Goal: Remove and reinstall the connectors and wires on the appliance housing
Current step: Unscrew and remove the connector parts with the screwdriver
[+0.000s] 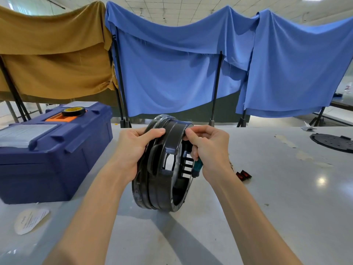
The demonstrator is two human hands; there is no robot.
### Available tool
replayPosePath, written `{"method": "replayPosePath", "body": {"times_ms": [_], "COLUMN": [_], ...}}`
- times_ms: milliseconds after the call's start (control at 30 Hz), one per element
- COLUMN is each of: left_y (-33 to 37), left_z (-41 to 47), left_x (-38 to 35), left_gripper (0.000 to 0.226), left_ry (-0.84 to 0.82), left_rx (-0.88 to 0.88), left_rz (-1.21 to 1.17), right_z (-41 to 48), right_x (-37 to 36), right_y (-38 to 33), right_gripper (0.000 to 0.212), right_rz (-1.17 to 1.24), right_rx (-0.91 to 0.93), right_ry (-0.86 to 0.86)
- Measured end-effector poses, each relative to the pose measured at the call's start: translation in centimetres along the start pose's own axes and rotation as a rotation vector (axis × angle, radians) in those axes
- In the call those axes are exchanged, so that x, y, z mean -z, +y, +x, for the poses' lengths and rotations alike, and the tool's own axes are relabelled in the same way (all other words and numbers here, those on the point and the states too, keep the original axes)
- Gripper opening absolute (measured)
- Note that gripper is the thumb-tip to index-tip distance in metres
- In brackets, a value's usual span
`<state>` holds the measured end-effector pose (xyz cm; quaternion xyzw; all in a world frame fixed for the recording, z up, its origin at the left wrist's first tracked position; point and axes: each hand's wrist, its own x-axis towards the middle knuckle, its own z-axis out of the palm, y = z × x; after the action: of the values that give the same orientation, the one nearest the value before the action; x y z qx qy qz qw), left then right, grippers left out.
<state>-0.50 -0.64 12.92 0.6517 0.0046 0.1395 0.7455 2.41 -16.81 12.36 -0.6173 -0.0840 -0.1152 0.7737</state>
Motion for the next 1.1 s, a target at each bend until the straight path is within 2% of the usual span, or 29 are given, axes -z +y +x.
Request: {"method": "replayPosePath", "body": {"times_ms": [300,500,767,1100], "left_y": [0.2,0.3,0.4,0.4], "left_z": [-0.1,-0.1,-0.2,-0.5], "left_x": [-0.3,-0.4,-0.4,-1.0], "left_gripper": [0.011,0.01,0.01,0.013], "left_ry": [0.002,0.002,0.043,0.058], "left_rx": [0.018,0.021,0.006,-0.016], "left_rz": [-0.014,0.001,-0.013,-0.009], "right_z": [0.1,-0.3,-1.9,-2.7], "right_x": [-0.1,-0.3,-0.4,-0.9], "right_y": [0.4,0.7,1.0,1.2], "right_gripper": [0.008,0.008,0.024,0.027], "right_rz": [0.096,0.137,0.178,0.087], "right_rx": [-0.059,-0.028,0.028,0.084], "right_ry": [0.019,0.078,0.029,0.018]}}
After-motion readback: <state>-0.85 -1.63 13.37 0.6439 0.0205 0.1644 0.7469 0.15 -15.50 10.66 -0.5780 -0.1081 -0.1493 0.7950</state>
